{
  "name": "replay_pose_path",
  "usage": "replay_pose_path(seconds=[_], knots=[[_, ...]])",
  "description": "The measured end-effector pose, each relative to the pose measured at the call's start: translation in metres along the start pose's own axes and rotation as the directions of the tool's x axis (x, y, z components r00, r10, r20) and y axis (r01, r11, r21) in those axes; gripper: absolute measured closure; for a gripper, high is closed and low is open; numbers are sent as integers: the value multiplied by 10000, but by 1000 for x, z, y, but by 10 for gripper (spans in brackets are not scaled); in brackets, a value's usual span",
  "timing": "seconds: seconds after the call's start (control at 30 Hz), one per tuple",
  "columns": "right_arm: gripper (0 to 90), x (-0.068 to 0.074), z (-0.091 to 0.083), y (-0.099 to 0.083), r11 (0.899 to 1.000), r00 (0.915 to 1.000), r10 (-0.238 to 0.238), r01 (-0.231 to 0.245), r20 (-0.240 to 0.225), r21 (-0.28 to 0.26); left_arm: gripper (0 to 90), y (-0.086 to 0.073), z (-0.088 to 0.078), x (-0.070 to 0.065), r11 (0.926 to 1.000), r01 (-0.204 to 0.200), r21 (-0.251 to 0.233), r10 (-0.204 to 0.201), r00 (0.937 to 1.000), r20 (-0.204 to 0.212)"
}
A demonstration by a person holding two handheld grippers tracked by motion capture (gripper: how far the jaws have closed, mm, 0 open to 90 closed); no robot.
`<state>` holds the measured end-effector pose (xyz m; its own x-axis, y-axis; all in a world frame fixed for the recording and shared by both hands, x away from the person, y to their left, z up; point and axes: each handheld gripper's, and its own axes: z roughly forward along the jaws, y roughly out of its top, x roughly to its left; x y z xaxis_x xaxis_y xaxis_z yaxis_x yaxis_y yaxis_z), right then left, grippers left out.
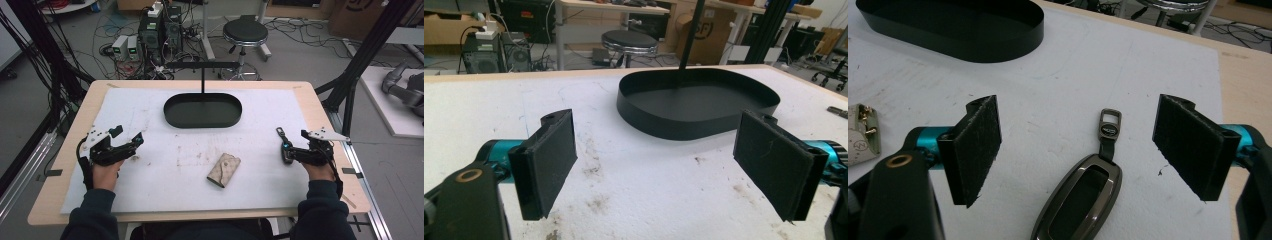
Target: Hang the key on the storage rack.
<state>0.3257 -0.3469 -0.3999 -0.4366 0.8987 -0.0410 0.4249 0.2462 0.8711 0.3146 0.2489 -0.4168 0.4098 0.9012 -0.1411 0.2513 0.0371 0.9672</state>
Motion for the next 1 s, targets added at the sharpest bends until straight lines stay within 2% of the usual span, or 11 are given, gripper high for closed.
replay_pose_path(seconds=[0.07,0.2,0.47,0.63,0.67,0.8,0.83,0.9,1.0], knots=[[200,0,0,0,10000,10000,26,-26,-15,-50,172,-1,1,1,10000,24,94,-24,10000,-5],[200,-1,2,-1,9999,10000,73,-73,-42,92,174,0,-2,1,10000,-12,-17,12,10000,-18],[200,-2,0,-2,9999,9999,102,-102,13,-49,177,1,0,1,10000,11,-42,-11,10000,-8],[222,-4,1,-3,9995,9989,239,-247,414,199,179,1,-1,0,10000,4,13,-4,10000,74],[250,-4,1,-4,9992,9983,292,-304,495,253,179,2,-2,-1,10000,-44,19,44,10000,88],[264,-6,-2,-5,9981,9950,524,-550,853,286,180,1,-3,-1,9999,-47,99,45,9998,174],[279,-9,-2,-6,9966,9926,734,-766,963,300,180,0,-2,-1,10000,-10,80,8,9999,161],[287,-10,-1,-7,9961,9919,785,-821,995,323,180,0,-2,1,9999,14,105,-16,9999,157],[300,-14,6,-10,9910,9878,1161,-1223,1036,549,180,0,-2,2,9998,41,180,-43,9999,121]])
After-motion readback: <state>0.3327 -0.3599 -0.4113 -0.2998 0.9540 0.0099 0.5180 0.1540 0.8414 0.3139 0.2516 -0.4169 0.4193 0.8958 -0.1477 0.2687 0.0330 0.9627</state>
